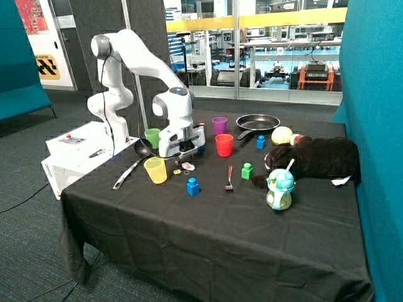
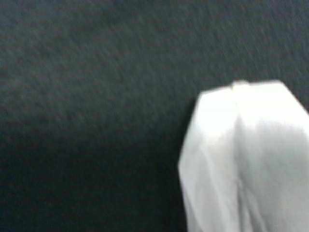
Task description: Prepare two cups of tea
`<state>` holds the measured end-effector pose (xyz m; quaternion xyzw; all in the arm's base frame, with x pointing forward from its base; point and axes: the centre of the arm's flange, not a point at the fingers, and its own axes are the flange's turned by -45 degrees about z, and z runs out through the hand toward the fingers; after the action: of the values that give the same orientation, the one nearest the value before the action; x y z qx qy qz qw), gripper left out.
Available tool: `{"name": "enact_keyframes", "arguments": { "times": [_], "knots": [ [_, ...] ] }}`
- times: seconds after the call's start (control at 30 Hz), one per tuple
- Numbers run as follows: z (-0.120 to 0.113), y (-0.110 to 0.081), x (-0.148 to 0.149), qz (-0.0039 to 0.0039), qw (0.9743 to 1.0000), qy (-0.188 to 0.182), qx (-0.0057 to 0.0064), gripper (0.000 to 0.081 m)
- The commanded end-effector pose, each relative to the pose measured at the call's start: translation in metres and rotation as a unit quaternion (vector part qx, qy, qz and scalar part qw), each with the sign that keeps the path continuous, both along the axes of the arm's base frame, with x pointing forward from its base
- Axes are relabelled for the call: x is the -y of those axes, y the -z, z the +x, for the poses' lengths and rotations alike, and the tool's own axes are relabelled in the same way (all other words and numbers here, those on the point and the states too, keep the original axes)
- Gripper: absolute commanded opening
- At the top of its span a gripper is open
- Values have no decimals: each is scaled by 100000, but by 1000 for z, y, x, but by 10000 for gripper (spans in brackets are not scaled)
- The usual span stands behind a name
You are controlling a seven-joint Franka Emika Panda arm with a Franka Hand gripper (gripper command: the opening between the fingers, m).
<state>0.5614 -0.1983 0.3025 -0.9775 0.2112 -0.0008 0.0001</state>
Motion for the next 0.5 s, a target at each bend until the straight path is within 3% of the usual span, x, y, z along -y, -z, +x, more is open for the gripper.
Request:
{"name": "enact_keyframes", "arguments": {
  "times": [0.0,0.47],
  "knots": [
    [18,-6,-5,2,99972,-2356,-78,512],
    [47,-6,-38,-2,99747,-7106,-78,506]
  ]
}}
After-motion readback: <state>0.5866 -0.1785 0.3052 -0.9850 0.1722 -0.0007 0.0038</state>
